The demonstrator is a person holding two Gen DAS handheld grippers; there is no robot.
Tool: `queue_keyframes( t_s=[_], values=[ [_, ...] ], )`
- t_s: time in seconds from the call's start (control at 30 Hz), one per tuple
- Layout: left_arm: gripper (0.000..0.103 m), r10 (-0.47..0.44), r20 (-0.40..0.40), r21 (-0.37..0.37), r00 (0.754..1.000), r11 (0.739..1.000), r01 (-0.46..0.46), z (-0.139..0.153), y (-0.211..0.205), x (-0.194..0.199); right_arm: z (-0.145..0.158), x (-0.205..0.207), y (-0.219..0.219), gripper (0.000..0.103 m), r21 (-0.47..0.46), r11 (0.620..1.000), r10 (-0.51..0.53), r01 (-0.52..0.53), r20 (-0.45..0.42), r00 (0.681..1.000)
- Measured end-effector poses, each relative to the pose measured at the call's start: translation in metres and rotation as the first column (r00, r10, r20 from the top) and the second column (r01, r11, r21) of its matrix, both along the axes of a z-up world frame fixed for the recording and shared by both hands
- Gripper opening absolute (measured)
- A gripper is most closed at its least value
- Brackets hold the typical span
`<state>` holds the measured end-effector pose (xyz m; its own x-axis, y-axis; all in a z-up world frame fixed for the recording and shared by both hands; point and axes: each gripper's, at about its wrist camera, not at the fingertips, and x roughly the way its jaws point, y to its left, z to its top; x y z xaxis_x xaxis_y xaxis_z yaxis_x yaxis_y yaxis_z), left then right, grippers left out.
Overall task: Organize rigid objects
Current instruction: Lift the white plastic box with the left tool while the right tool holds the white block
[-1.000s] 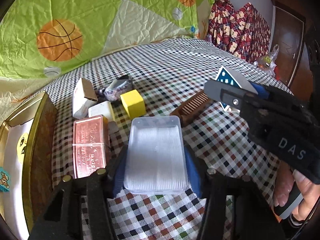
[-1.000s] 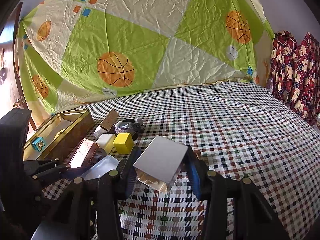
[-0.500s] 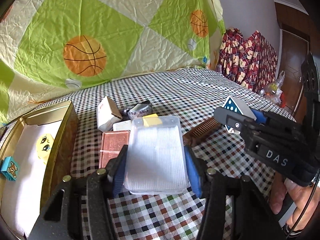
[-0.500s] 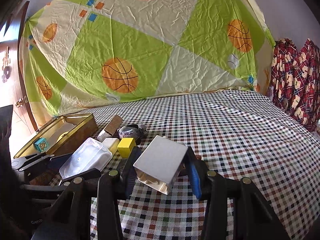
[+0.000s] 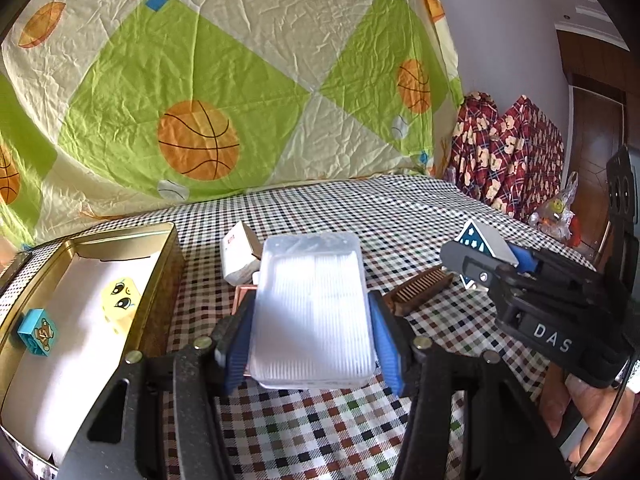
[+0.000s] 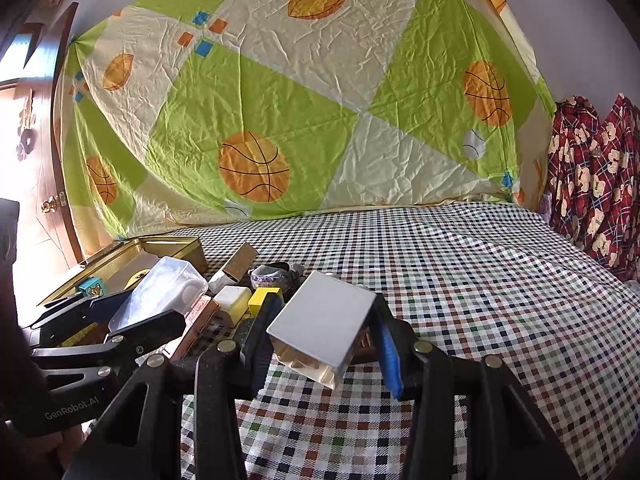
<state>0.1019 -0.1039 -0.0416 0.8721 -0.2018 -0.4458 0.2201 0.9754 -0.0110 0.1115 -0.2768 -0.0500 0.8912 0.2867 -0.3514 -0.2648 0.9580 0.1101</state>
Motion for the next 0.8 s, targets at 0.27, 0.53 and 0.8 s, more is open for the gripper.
queue_keyframes(
  t_s=[0.27, 0.53, 0.8],
  values=[
    [0.053, 0.017, 0.045, -0.014, 0.999, 1.000, -0.017, 0.003, 0.005, -0.008, 0.001, -0.004, 0.001, 0.047, -0.006, 1.000, 0.008, -0.008, 0.028, 1.000],
    [0.053, 0.034, 0.094, -0.023, 0.995, 0.999, -0.032, 0.005, 0.006, -0.017, 0.003, -0.012, 0.002, 0.047, -0.014, 1.000, 0.018, -0.017, 0.075, 0.997],
    [0.053, 0.053, 0.130, -0.039, 0.990, 0.998, -0.048, 0.007, 0.010, -0.023, 0.004, -0.018, 0.002, 0.047, -0.016, 1.000, 0.027, -0.025, 0.110, 0.994]
  ],
)
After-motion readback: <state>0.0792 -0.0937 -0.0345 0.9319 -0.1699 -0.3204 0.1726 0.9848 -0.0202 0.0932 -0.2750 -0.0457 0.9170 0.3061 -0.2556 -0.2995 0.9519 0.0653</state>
